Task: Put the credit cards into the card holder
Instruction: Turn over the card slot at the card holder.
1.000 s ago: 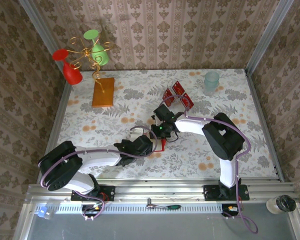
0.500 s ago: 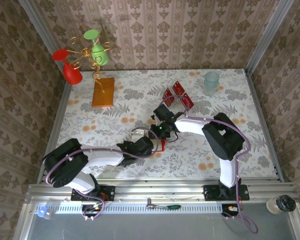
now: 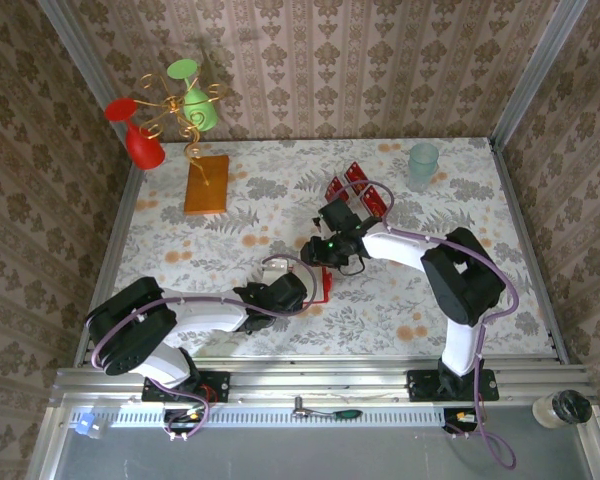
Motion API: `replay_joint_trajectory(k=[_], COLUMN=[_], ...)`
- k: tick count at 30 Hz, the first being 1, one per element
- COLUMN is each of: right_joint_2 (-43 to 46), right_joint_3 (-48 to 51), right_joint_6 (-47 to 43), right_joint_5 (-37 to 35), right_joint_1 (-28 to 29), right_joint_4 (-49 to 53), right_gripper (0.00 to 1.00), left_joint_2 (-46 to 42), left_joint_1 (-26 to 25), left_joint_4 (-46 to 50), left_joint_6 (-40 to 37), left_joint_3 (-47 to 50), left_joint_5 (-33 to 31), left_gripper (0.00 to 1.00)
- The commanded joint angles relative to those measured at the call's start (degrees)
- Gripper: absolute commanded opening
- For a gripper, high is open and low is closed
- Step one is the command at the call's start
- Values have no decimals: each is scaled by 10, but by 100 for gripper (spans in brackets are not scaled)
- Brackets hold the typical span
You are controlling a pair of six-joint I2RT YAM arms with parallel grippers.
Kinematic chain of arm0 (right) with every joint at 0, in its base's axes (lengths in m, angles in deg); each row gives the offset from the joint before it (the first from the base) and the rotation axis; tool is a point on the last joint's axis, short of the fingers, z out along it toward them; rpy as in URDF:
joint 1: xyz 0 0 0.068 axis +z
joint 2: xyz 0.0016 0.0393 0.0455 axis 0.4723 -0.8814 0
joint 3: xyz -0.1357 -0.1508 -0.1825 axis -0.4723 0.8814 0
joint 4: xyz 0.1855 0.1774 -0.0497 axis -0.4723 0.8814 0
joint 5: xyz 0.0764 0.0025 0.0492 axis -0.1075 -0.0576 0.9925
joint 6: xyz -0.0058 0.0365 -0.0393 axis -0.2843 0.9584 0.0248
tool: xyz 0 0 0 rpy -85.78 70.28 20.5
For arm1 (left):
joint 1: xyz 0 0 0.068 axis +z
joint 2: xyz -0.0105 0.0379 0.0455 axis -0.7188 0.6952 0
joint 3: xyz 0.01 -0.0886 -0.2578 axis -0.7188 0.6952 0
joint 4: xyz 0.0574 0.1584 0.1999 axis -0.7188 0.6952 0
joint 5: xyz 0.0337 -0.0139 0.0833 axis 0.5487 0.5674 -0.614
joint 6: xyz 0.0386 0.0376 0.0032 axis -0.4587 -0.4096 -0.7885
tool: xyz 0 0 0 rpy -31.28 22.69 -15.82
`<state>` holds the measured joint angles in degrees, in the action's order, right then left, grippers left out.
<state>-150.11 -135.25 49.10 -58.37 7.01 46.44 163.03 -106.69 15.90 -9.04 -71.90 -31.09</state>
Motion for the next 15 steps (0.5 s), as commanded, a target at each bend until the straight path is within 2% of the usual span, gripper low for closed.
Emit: replay_joint_trajectory(k=[1, 15], right_joint_2=[-3, -30], right_joint_3=[15, -1], right_joint_6=[12, 12], right_joint_5=[-3, 41], right_joint_1=[3, 18], right_joint_4=[-3, -19], right_gripper=[40, 39], left_joint_2=[-4, -22], left_joint_1=[-3, -4], left_joint_4=[14, 20], left_joint_6=[6, 3], left_joint_3=[12, 11], left_joint_5=[-14, -17], left_gripper=[89, 90])
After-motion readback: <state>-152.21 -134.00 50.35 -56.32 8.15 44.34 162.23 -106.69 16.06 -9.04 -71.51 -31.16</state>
